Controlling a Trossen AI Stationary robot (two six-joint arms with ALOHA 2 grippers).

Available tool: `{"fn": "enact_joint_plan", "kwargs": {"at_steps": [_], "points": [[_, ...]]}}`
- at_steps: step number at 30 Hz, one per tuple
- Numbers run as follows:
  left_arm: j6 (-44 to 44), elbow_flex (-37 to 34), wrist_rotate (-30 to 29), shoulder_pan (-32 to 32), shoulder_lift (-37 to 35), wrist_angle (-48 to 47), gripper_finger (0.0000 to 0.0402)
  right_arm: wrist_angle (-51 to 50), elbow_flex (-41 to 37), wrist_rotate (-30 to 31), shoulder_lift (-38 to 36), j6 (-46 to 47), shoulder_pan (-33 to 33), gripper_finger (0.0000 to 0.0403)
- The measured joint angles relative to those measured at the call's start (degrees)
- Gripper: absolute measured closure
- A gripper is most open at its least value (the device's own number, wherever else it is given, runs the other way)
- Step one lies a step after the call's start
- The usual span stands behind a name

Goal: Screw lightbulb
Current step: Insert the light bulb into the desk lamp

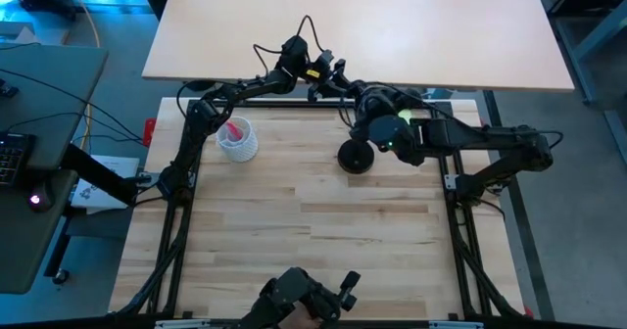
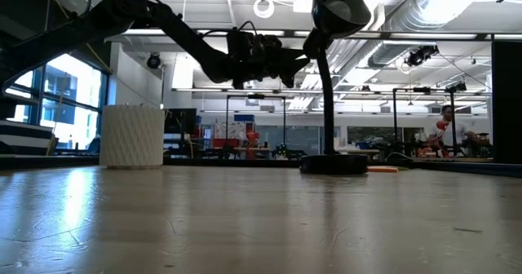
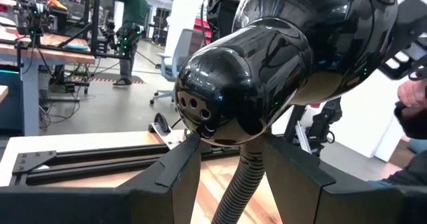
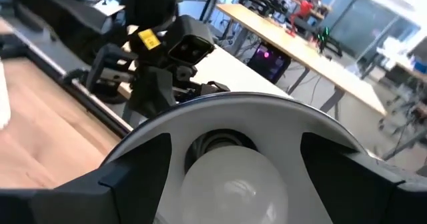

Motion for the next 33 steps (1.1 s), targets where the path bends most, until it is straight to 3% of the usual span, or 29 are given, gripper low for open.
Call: {"fn": "enact_joint_plan", "kwargs": {"at_steps": [9, 18, 28, 33], "points": [[-0.63, -0.02, -0.13, -0.02, 0.07, -0.02, 0.0248, 0.36, 0.00, -0.58, -0.02, -13.63, 2.83, 0.0071], [-1.35, -0.02, -0.67, -0.01, 0.11, -0.02, 0.0248, -1.87, 0.00, -8.34, -0.02, -23.67, 5.46, 0.0071], [-1.66, -0.04, -0.85, -0.07, 0.13, -0.13, 0.0248, -3.34, 0.00, -7.26, -0.09, -23.83, 5.70, 0.0071], [-1.72, -0.04, -0.47, -0.07, 0.13, -0.13, 0.0248, -7.36, 0.00, -8.36, -3.72, -18.35, 7.38, 0.0071]]}}
